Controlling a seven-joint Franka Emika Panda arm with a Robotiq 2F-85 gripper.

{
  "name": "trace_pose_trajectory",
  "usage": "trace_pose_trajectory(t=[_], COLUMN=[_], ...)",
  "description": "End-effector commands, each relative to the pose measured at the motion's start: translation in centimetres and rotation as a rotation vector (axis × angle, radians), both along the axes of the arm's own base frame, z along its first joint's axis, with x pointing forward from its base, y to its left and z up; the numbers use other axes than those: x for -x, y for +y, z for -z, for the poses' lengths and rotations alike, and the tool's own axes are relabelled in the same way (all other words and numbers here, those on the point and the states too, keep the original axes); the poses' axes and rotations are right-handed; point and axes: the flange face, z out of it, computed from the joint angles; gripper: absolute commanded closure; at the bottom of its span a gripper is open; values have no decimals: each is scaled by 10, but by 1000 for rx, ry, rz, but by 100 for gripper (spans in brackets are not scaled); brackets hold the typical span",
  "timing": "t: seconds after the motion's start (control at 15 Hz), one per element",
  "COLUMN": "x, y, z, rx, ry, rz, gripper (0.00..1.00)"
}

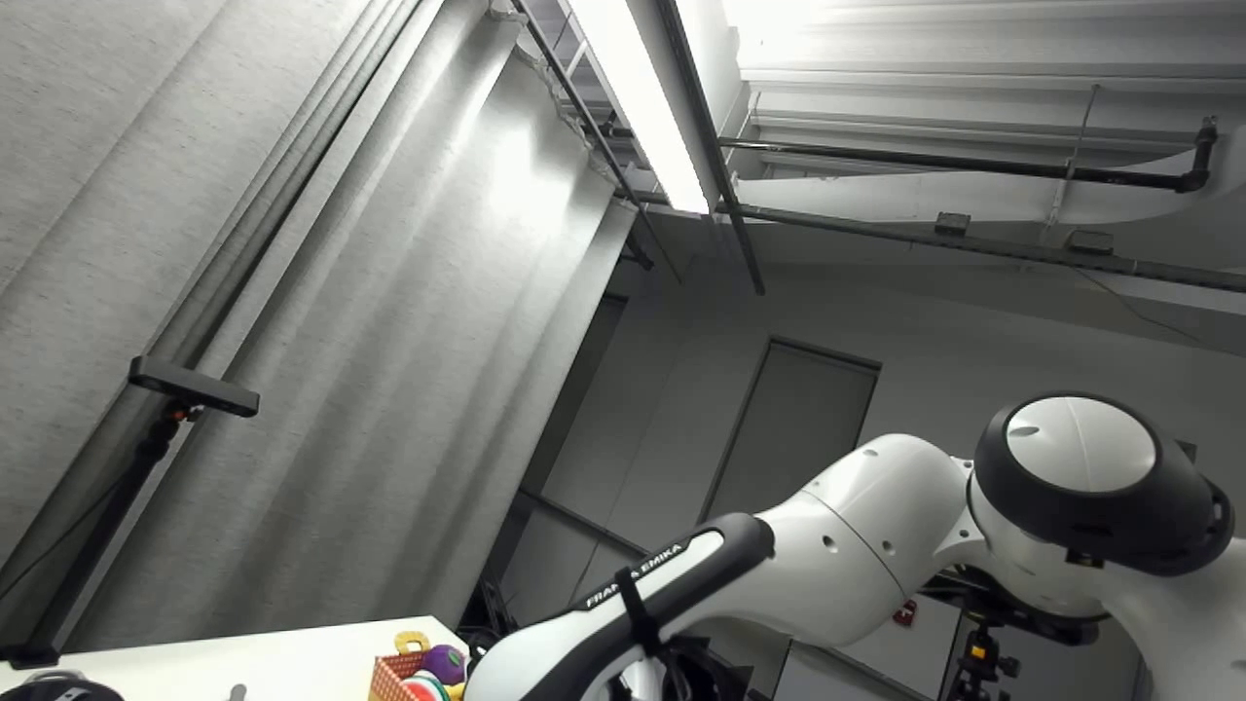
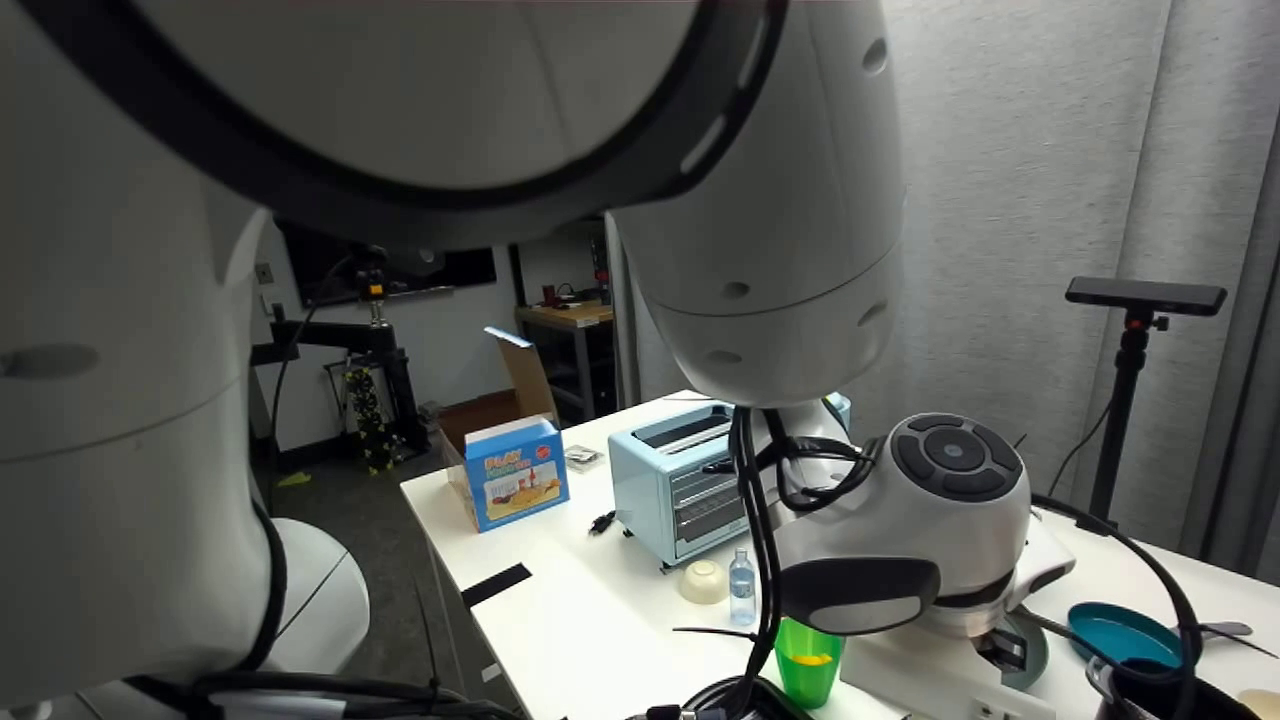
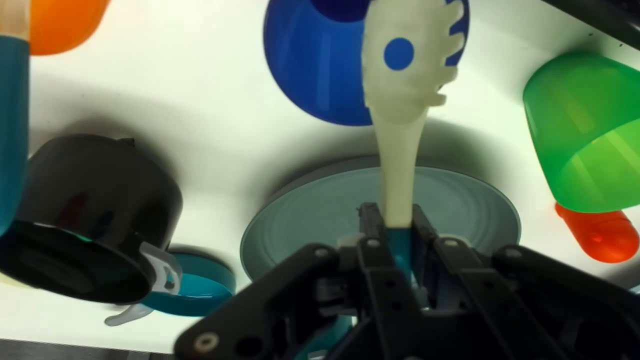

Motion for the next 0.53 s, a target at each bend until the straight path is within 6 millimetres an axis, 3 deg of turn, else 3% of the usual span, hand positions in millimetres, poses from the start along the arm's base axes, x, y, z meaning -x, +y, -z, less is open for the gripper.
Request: trace_pose_trajectory(t=[0.0, 0.47], x=[-6, -9], y=[-7, -14], z=[-8, -10], rx=[28, 31], ry=[-12, -22], rz=[-22, -16], gripper=[96, 96])
